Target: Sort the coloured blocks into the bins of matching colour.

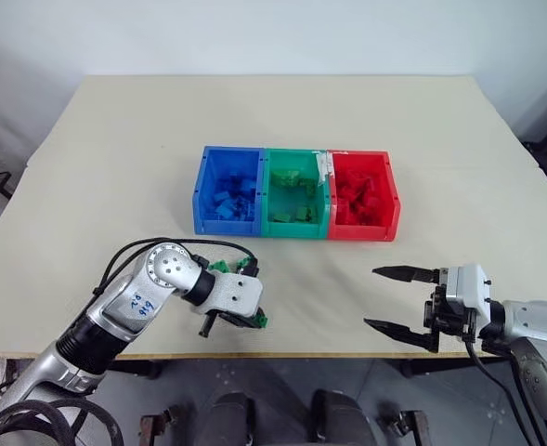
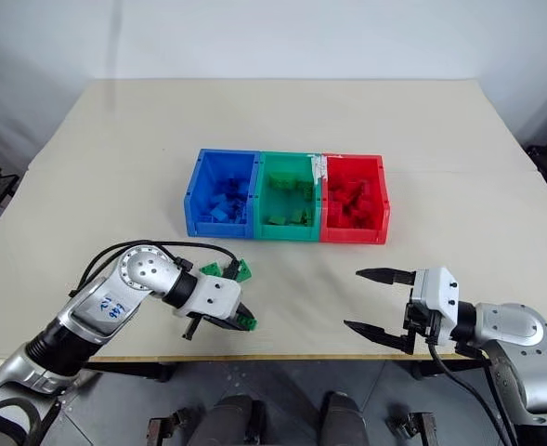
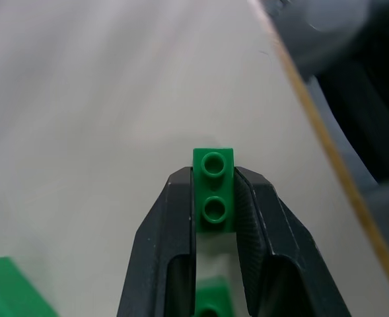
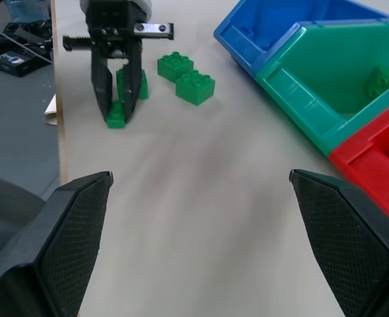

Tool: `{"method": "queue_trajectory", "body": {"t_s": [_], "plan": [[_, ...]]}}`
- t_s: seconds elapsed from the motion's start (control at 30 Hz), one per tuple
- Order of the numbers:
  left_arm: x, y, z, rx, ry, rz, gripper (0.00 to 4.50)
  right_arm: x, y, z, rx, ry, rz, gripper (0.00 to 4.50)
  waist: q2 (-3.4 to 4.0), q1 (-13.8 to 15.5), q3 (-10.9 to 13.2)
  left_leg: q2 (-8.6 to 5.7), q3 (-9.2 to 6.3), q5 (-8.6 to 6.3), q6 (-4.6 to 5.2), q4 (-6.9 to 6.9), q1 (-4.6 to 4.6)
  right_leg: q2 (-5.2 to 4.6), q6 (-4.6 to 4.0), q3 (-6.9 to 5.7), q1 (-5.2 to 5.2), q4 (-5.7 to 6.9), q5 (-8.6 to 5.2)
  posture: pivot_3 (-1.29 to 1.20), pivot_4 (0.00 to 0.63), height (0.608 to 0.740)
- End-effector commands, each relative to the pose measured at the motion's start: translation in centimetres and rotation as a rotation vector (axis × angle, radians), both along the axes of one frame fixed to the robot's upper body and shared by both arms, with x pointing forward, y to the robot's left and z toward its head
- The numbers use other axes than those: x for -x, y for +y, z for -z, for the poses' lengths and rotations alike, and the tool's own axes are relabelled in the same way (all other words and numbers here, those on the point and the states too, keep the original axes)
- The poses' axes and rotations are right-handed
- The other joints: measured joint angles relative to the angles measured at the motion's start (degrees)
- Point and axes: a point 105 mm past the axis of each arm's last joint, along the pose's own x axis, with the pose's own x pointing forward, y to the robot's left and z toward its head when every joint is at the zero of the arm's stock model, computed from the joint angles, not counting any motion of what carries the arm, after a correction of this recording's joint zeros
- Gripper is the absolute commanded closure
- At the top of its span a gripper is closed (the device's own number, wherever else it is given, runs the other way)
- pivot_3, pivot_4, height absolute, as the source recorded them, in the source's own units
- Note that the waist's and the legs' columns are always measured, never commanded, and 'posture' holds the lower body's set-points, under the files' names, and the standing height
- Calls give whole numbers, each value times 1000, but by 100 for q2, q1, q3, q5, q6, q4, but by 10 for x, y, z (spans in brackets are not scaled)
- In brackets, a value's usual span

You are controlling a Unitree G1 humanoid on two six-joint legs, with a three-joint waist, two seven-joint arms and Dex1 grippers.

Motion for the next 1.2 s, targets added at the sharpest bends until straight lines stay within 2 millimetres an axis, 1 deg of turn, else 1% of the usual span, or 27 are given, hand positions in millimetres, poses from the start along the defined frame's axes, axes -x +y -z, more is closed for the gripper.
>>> {"method": "queue_trajectory", "body": {"t_s": [0.03,0.1,0.2,0.23,0.3,0.37,0.43,0.5,0.6,0.67,0.7,0.73,0.83,0.93,1.03,1.1,1.2], "plan": [[-19,-14,-33,233,-51,-91,4042,0,1,-13,-72,-60,45,0,-2,20,1,0,-4,-1,2,4,-2,0,0,-2,1,0,0,0,150,740],[-27,-18,-53,348,-60,-131,4042,-2,-1,-19,-127,-74,91,0,-3,26,2,0,-12,-2,3,7,-12,0,2,-7,0,-3,1,0,150,740],[-42,-18,-82,469,-98,-207,4042,-4,-3,-29,-183,-101,143,0,-4,22,3,-1,-13,-4,3,7,-13,0,2,-10,0,-3,1,0,150,740],[-51,-19,-92,514,-111,-247,4042,-6,-6,-33,-205,-116,175,0,-4,15,3,-2,-13,-3,3,7,-13,0,3,-10,0,-4,1,0,150,740],[-65,-21,-104,569,-145,-298,4042,-9,-11,-39,-236,-147,227,0,-4,31,3,-4,-13,-3,3,6,-8,0,3,-14,7,-5,2,0,150,740],[-81,-28,-117,634,-191,-330,4042,-15,-19,-48,-279,-196,308,0,-4,52,3,-7,-13,-3,3,7,-7,0,5,-14,9,-7,3,0,150,740],[-95,-37,-131,708,-214,-353,4042,-18,-23,-49,-281,-206,355,0,-4,75,3,-14,-12,-3,3,8,-9,1,7,-16,10,-10,4,0,150,740],[-104,-45,-135,727,-224,-349,4042,-18,-25,-47,-262,-208,377,0,-6,96,4,-20,-12,-3,4,8,-11,1,9,-18,10,-14,5,0,150,740],[-111,-54,-134,732,-216,-334,4042,-18,-25,-47,-245,-217,386,0,-6,80,4,-28,-3,-4,4,2,-12,4,9,-19,9,-21,5,0,150,740],[-119,-58,-131,734,-204,-360,4042,-18,-24,-48,-242,-224,384,0,-6,73,5,-27,4,-4,4,-3,-12,8,9,-20,7,-25,5,0,150,740],[-122,-58,-129,729,-203,-376,3323,-18,-23,-49,-241,-228,382,0,-6,72,5,-27,11,-4,4,-4,-14,8,9,-22,7,-28,5,0,150,740],[-123,-58,-127,722,-202,-373,3074,-18,-21,-49,-238,-220,374,0,-6,68,5,-27,19,-4,4,-4,-14,8,10,-24,7,-29,5,0,150,740],[-122,-55,-126,731,-215,-378,2107,-17,-16,-49,-226,-214,338,0,-7,54,5,-25,40,-4,4,-6,-14,9,9,-24,6,-29,5,0,150,740],[-112,-34,-122,743,-228,-357,1132,-21,-11,-51,-232,-215,305,0,-6,17,5,-21,40,-4,4,-6,-14,8,10,-23,6,-29,5,0,150,740],[-98,-1,-115,748,-260,-358,186,-23,-4,-48,-204,-193,230,0,-6,-86,4,-13,11,-4,4,-15,-8,8,9,-19,5,-29,5,0,150,740],[-87,21,-112,764,-246,-376,186,-23,1,-43,-170,-170,168,0,-5,-91,5,-11,1,-4,3,-19,-5,9,9,-20,3,-30,5,0,150,740],[-66,61,-101,736,-248,-424,186,-19,9,-31,-110,-97,41,0,-5,-106,5,1,-4,-4,3,-20,-7,4,9,-18,3,-32,5,0,150,740]]}}
